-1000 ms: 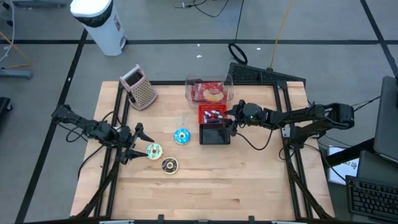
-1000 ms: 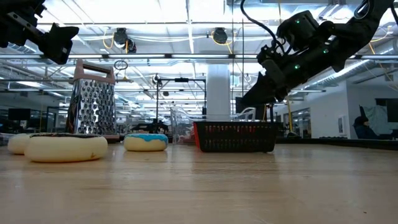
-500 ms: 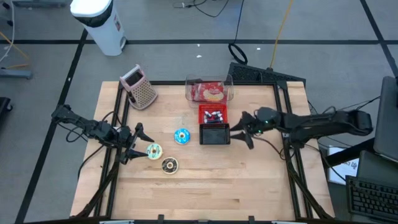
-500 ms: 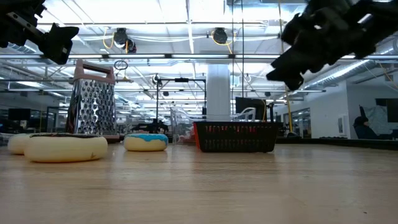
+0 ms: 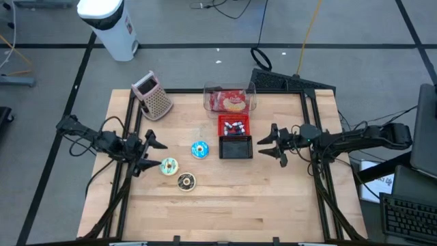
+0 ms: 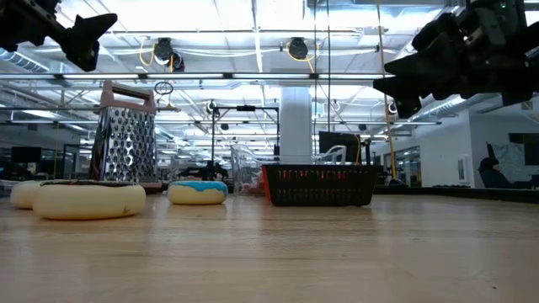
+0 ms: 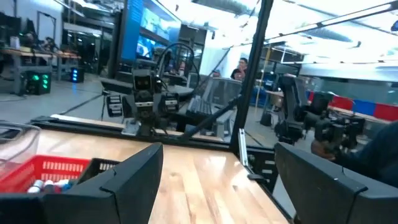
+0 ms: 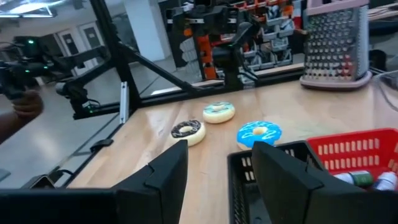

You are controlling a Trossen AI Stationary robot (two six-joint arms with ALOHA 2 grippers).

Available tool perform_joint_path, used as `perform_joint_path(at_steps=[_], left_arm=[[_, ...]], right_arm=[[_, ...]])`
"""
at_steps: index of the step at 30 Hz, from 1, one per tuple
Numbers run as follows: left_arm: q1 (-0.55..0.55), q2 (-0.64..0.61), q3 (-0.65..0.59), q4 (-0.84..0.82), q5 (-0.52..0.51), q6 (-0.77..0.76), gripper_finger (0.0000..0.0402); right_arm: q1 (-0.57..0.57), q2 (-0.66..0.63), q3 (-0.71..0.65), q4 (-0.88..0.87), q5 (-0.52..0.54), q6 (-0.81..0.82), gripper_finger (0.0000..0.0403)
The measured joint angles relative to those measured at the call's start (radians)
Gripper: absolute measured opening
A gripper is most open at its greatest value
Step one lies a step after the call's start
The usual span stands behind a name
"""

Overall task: Pick & Place Food Item
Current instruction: Put the blue doughnut into the black bin

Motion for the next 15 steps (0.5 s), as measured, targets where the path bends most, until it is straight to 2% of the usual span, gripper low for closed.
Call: perform_joint_path(at_steps=[2, 8, 10, 15], left_arm=[[0.0, 0.005, 0.0, 0.005, -0.03, 0.004, 0.031], [0.001, 0.034, 0.0, 0.014, -0.317, -0.147, 0.031], [0.001, 0.083, 0.0, 0.002, -0.366, -0.186, 0.031], [0.031, 0.302, 0.0, 0.004, -0.462, -0.333, 0.031]], right_arm=[[-0.012, 0.0, -0.001, -0.002, 0.002, 0.0, 0.0167], [-0.04, 0.0, -0.001, -0.006, 0.025, -0.023, 0.0167], [-0.048, 0.0, -0.001, -0.014, 0.024, -0.031, 0.0167], [-0.069, 0.0, -0.001, -0.03, 0.024, -0.034, 0.0167]])
